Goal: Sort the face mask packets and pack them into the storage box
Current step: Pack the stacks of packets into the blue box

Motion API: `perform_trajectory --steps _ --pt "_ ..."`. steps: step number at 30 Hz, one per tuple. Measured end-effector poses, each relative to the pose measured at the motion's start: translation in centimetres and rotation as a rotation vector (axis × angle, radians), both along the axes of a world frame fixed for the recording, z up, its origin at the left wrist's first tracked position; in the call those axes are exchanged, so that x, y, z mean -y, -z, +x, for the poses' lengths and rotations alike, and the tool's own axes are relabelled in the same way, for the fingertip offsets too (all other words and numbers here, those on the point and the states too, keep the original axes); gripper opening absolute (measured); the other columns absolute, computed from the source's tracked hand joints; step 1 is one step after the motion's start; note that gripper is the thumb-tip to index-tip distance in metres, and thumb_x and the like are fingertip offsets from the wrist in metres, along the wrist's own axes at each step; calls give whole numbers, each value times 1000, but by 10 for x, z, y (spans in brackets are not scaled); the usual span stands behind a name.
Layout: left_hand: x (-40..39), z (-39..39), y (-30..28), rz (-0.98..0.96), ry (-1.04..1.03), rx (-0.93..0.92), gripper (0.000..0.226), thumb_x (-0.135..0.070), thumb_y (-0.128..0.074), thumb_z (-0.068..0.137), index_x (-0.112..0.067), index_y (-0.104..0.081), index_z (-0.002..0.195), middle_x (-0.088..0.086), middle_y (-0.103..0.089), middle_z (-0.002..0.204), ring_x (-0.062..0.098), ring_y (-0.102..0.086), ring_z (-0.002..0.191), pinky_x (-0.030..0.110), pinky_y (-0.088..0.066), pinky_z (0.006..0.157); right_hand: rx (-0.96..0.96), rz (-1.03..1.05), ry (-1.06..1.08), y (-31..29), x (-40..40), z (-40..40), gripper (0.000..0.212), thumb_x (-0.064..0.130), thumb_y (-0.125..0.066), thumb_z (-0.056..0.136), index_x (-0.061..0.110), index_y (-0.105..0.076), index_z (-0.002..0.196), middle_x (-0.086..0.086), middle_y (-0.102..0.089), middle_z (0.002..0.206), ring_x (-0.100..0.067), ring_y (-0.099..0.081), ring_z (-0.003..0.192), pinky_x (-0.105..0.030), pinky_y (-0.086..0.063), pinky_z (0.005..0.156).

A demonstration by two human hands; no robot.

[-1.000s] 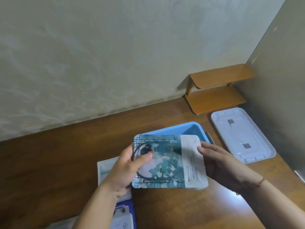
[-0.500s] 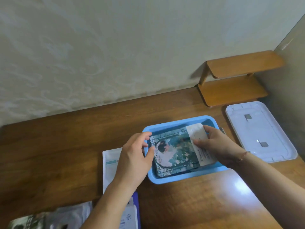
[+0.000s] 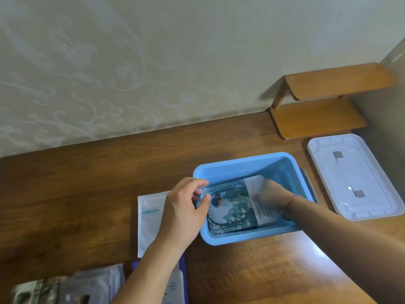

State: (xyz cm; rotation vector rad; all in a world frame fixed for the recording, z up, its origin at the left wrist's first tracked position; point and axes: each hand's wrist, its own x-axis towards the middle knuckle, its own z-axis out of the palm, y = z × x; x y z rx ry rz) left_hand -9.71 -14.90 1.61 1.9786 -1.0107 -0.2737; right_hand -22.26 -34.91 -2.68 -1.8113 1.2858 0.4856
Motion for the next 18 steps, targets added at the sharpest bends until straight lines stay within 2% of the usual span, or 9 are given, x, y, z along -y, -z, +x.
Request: perform_trajectory --steps 4,7,10,11,13,14,16,18 --pt "2 -1 -3 92 56 138 27 -4 -75 81 -13 -70 106 -9 -61 93 7 -58 82 22 -53 73 -68 -2 -70 -5 -1 -1 48 31 -68 85 3 -49 118 -14 -63 110 -27 -64 92 -32 -51 69" --pt "18 -8 -13 199 212 301 28 -9 -73 82 -12 -68 109 -2 -65 101 18 -61 95 34 -55 79 -226 -61 -373 -29 -2 -5 61 39 -70 84 0 -44 122 -14 -59 116 -28 -62 102 -28 -47 70" --pt "43 -21 -10 478 420 264 37 -18 -66 89 -16 -58 125 0 -57 116 21 -55 108 40 -52 84 -343 -186 -655 -59 -5 -6 35 30 -62 93 3 -48 110 -14 -56 112 -27 -63 107 -19 -45 58" --pt "51 -23 -5 614 476 289 44 -19 -68 88 -16 -54 130 1 -53 120 23 -53 111 40 -51 84 -337 -253 -705 -63 -4 -6 32 28 -61 93 4 -48 110 -13 -56 114 -26 -64 107 -20 -47 62" --pt "63 -26 7 834 542 358 62 -18 -74 82 -18 -45 137 5 -44 129 28 -48 115 41 -49 84 -266 -356 -746 -59 -1 -7 51 21 -65 91 -1 -40 129 -13 -56 119 -28 -63 107 -28 -54 75" --pt "68 -28 12 911 554 392 69 -19 -76 80 -18 -41 140 7 -40 134 30 -45 118 41 -47 85 -197 -374 -760 -53 1 -9 59 18 -67 88 2 -36 135 -12 -56 119 -28 -62 108 -33 -55 80" --pt "73 -32 17 992 563 439 77 -19 -76 79 -19 -34 143 9 -31 140 32 -39 121 41 -46 87 -80 -440 -877 -43 1 -13 61 20 -70 84 14 -37 136 -8 -50 121 -27 -56 111 -38 -54 83" --pt "75 -36 19 1011 541 463 81 -14 -76 77 -18 -31 144 9 -28 138 32 -39 119 41 -47 88 -34 -521 -1065 -33 2 -17 71 29 -72 81 20 -34 141 -5 -39 132 -25 -44 122 -39 -53 87"
